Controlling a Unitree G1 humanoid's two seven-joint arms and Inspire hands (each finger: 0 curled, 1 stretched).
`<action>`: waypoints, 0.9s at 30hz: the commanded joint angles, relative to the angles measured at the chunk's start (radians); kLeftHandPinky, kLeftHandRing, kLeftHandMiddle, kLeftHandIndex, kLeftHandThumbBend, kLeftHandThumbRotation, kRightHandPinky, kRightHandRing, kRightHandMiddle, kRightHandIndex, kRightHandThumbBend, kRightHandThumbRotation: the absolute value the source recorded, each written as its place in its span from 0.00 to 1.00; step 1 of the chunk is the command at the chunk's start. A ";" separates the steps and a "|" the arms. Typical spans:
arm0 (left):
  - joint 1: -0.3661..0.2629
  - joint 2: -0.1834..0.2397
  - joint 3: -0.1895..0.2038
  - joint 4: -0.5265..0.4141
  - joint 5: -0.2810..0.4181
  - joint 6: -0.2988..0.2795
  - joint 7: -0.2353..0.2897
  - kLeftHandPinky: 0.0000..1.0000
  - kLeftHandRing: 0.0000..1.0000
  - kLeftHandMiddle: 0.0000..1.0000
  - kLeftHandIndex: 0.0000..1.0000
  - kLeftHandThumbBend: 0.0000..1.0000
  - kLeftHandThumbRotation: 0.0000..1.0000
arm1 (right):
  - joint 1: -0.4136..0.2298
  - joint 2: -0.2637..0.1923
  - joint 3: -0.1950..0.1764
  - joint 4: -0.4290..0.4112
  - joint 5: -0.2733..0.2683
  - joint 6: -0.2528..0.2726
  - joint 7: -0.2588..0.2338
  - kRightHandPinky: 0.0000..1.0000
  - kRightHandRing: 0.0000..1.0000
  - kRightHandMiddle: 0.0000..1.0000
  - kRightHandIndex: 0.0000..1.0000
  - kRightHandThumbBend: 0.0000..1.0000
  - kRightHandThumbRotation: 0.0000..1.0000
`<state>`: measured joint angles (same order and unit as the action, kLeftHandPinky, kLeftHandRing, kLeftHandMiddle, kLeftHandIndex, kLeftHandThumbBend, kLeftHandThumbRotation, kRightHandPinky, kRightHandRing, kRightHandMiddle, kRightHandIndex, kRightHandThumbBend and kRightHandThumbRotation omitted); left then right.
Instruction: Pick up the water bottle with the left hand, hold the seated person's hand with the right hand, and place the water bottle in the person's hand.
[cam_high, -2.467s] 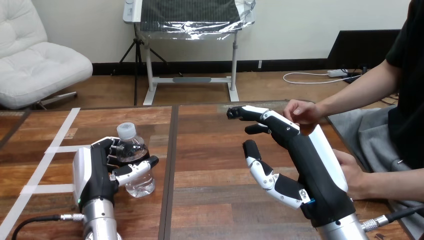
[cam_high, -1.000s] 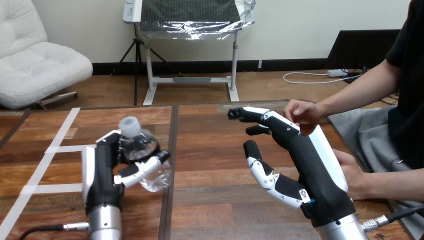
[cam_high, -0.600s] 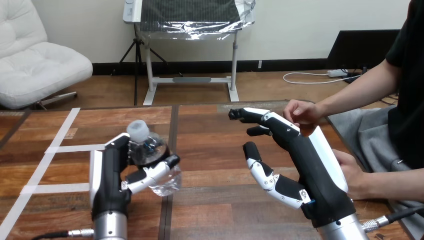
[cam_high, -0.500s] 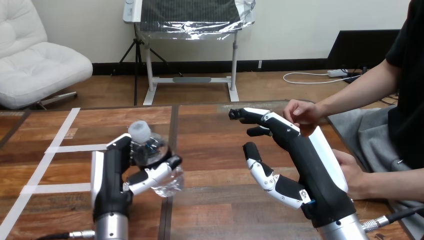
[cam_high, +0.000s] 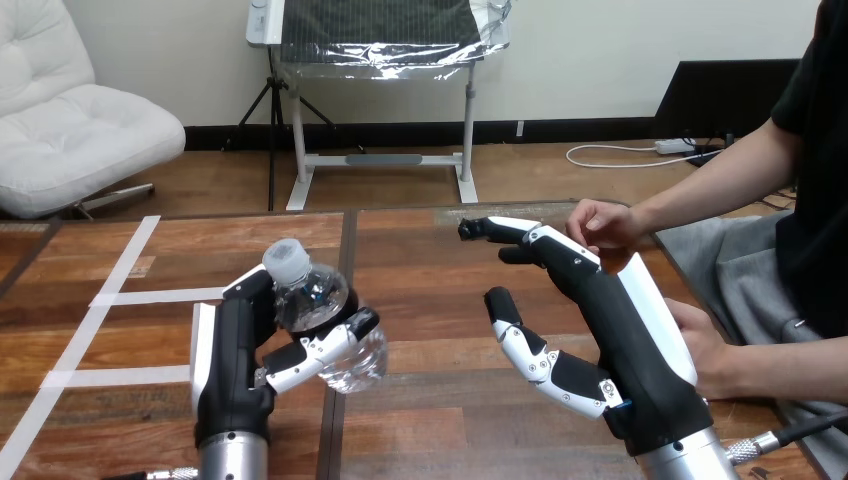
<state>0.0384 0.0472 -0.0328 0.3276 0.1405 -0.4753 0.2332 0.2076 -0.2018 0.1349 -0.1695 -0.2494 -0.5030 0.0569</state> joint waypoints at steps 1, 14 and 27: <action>-0.061 -0.040 -0.020 -0.253 -0.037 -0.022 -0.029 0.43 0.42 0.43 0.50 0.64 0.00 | -0.062 -0.015 -0.061 -0.048 0.008 0.009 -0.015 0.77 0.83 0.82 0.75 0.26 0.00; -0.028 -0.075 -0.029 -0.304 -0.054 -0.034 -0.070 0.42 0.41 0.42 0.50 0.63 0.00 | -0.095 -0.104 -0.139 -0.066 -0.134 0.064 -0.017 0.74 0.82 0.82 0.76 0.45 0.00; 0.007 -0.101 -0.041 -0.355 -0.050 -0.019 -0.091 0.40 0.40 0.42 0.50 0.63 0.00 | -0.119 -0.229 -0.210 -0.110 -0.241 0.232 0.052 0.74 0.82 0.85 0.79 0.68 0.00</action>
<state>0.0832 -0.0323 -0.0612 0.0702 0.0946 -0.4743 0.1476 0.1865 -0.3675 -0.0141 -0.2005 -0.4600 -0.3216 0.0894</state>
